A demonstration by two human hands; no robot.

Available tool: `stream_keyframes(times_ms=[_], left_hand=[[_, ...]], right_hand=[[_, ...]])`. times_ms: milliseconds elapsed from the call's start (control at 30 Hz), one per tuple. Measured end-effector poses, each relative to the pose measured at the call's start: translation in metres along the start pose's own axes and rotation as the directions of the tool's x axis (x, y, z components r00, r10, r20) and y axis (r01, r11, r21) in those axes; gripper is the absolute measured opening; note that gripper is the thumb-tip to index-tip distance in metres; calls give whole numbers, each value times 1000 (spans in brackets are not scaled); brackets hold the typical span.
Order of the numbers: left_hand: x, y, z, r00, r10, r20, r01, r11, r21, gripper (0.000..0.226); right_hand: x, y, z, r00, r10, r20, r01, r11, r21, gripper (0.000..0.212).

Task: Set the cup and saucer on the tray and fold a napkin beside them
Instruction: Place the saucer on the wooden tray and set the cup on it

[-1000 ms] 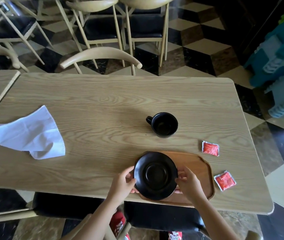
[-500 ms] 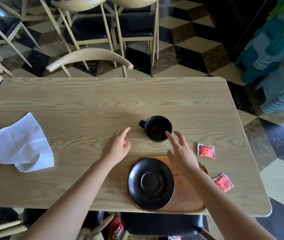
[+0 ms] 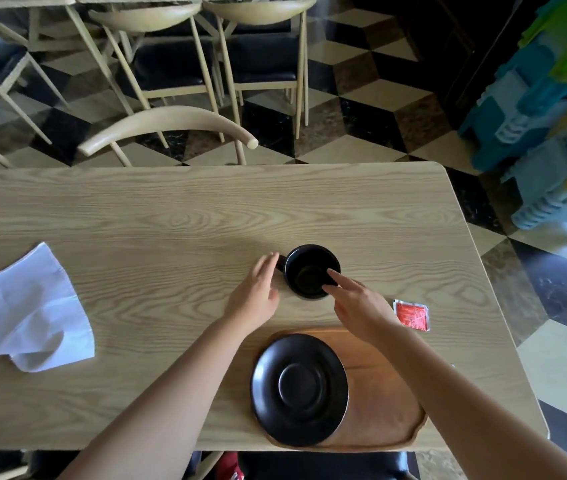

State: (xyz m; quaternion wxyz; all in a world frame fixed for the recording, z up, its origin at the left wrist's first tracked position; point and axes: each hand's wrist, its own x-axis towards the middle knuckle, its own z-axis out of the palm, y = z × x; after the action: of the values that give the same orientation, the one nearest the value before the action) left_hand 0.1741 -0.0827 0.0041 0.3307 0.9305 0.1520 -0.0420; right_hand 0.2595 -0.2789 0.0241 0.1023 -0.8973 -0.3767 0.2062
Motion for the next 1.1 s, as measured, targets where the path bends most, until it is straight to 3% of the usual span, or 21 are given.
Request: stream_keyframes(times_ms=[133, 267, 367, 433, 500, 567, 733, 867, 1100], left_hand=[[21, 9, 1, 991, -86, 107, 90, 995, -33, 63], [20, 9, 3, 994, -111, 9, 111, 993, -29, 50], [10, 7, 11, 989, -148, 14, 149, 983, -104, 44], [3, 11, 16, 967, -244, 74, 255, 918, -303, 40], [-2, 16, 21, 929, -343, 139, 363, 776, -516, 38], [-4, 20, 24, 901, -414, 133, 403, 679, -614, 40], [-3, 21, 28, 867, -499, 17, 436, 739, -513, 40], [-13, 33, 15, 866, -500, -4, 409, 713, -570, 26], [-80, 54, -8, 850, -515, -110, 368, 730, -576, 21]], right_hand=[[8, 5, -8, 999, 27, 26, -28, 998, 48, 39], [17, 8, -15, 997, 68, 28, -71, 989, 129, 28], [20, 8, -12, 994, 109, -27, -102, 976, 192, 23], [18, 4, -4, 984, 156, -89, -132, 962, 237, 25], [17, -3, 3, 968, 205, -146, -155, 942, 299, 33], [14, -10, 8, 953, 255, -163, -189, 923, 335, 39], [8, -14, 9, 947, 260, -189, -188, 926, 328, 43], [-3, -21, -5, 935, 268, -233, -181, 924, 338, 44], [-62, -57, 2, 885, 299, -357, -104, 875, 474, 45]])
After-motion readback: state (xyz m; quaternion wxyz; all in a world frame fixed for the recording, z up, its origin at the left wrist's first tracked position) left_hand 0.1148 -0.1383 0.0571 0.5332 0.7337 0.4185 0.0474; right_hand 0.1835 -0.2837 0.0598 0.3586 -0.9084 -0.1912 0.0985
